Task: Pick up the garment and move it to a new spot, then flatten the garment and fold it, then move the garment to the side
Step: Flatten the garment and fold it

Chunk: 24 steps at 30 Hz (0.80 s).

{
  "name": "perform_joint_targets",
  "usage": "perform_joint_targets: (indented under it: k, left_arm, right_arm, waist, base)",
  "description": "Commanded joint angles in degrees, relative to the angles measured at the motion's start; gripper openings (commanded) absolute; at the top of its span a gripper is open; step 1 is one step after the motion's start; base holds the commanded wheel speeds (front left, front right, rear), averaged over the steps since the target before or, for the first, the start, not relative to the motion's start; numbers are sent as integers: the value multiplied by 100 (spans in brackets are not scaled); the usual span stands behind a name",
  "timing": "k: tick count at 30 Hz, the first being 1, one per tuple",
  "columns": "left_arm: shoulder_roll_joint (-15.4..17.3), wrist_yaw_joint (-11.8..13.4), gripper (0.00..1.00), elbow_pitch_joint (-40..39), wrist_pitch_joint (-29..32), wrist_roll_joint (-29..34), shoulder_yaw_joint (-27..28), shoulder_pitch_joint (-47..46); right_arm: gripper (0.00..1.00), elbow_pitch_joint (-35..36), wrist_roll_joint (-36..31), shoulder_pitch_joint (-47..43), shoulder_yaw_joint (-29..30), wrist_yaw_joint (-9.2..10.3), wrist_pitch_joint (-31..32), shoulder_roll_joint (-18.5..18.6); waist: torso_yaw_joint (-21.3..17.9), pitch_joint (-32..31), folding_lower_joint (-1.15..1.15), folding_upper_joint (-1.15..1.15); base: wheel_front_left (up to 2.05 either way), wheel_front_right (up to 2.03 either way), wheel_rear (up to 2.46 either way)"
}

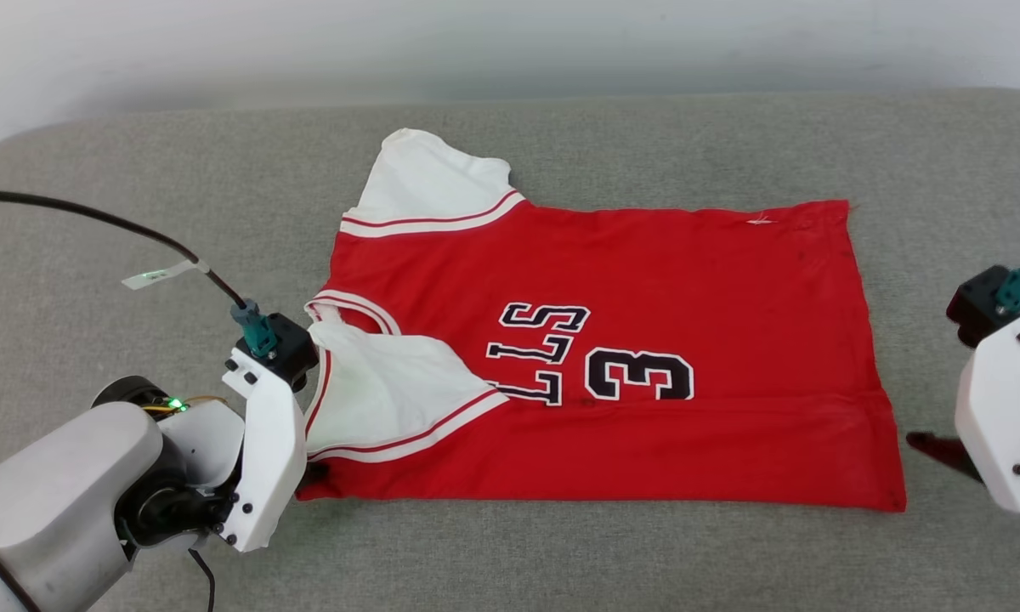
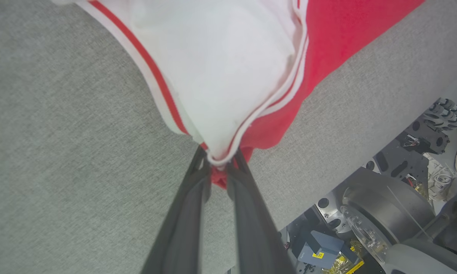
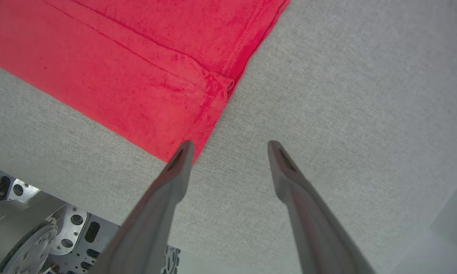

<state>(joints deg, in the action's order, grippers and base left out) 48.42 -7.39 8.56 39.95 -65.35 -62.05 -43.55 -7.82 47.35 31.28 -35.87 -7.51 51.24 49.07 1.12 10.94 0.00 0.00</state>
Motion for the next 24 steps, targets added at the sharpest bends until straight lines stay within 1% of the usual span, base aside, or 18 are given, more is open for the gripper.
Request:
perform_joint_targets:
  k: [1,4,5,7,11,16,17,18,19,24]
  left_arm:
    - [6,25,0,-59,-41,57,-11,14]
    - [8,39,0,-121,-69,89,-22,25]
    - [10,67,0,-169,-75,123,-21,19]
    - [3,88,0,-201,-92,135,-26,7]
    - [-29,138,0,-217,-187,158,-4,59]
    - [-21,142,0,-165,-280,163,-24,135]
    - [-21,145,0,-159,-287,168,-29,154]
    - [-20,153,0,-146,-301,158,-30,184]
    - [-4,159,0,-136,-329,139,-31,226]
    - [143,184,0,-119,-434,26,29,372]
  right_arm:
    - [100,-109,105,-135,-40,4,97,-109]
    - [100,-276,184,-197,-8,4,83,-230]
    - [100,-483,215,-282,21,4,44,-389]
    - [100,-698,201,-379,57,4,-46,-572]
    - [100,-995,182,-606,-52,3,-214,-874]
    - [100,-1241,266,-807,-158,3,-361,-1122]
    - [71,-1267,295,-801,-127,3,-435,-1149]
    - [22,-1259,294,-757,-100,3,-512,-1156]
    - [0,-1230,271,-707,-107,3,-557,-1118]
    - [0,-970,249,-468,-26,4,-752,-707]
  waist:
    - [60,58,0,0]
    - [97,113,0,0]
    - [125,164,0,0]
    - [151,207,0,0]
    - [175,278,0,0]
    - [139,292,0,0]
    - [131,285,0,0]
    - [122,271,0,0]
    - [104,247,0,0]
    - [32,43,0,0]
  base:
    - [0,0,0]
    - [0,0,0]
    - [0,0,0]
    - [0,0,0]
    - [0,0,0]
    - [0,0,0]
    - [0,0,0]
    - [0,0,0]
    - [0,0,0]
    - [0,0,0]
